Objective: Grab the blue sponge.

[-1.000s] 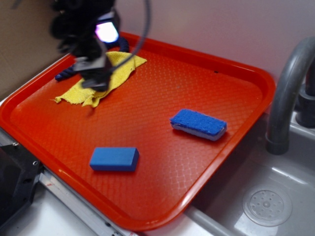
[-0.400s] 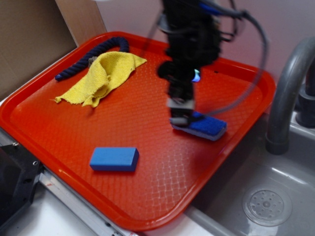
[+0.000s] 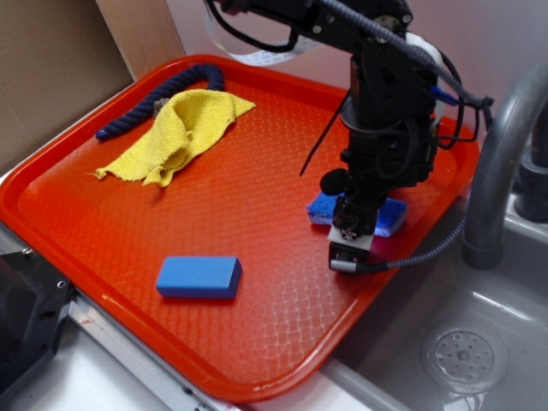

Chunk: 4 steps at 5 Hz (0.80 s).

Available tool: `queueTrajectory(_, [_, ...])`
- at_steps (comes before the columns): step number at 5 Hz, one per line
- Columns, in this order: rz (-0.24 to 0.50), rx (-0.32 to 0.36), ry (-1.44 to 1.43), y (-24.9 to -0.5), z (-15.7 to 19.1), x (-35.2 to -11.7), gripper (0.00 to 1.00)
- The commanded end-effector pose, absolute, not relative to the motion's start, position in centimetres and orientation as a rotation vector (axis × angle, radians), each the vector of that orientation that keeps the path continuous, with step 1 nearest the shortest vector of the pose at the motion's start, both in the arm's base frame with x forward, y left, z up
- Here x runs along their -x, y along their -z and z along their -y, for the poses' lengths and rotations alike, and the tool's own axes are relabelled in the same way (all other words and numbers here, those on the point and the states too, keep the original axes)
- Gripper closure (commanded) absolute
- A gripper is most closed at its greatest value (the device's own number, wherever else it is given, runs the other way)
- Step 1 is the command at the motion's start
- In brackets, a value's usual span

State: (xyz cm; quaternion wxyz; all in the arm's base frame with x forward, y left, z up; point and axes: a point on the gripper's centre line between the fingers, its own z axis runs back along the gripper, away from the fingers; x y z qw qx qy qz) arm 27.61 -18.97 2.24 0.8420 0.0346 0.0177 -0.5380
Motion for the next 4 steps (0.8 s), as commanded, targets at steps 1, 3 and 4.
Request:
queueTrajectory(1, [-0.022, -0.082, 1.165, -2.1, 18.8, -26.5, 1.00])
queueTrajectory(3, [-0.034, -0.128, 1.127, -2.7, 17.1, -26.9, 1.00])
queueTrajectory(4, [-0.079, -0.212, 0.950, -6.3, 14.4, -26.4, 1.00])
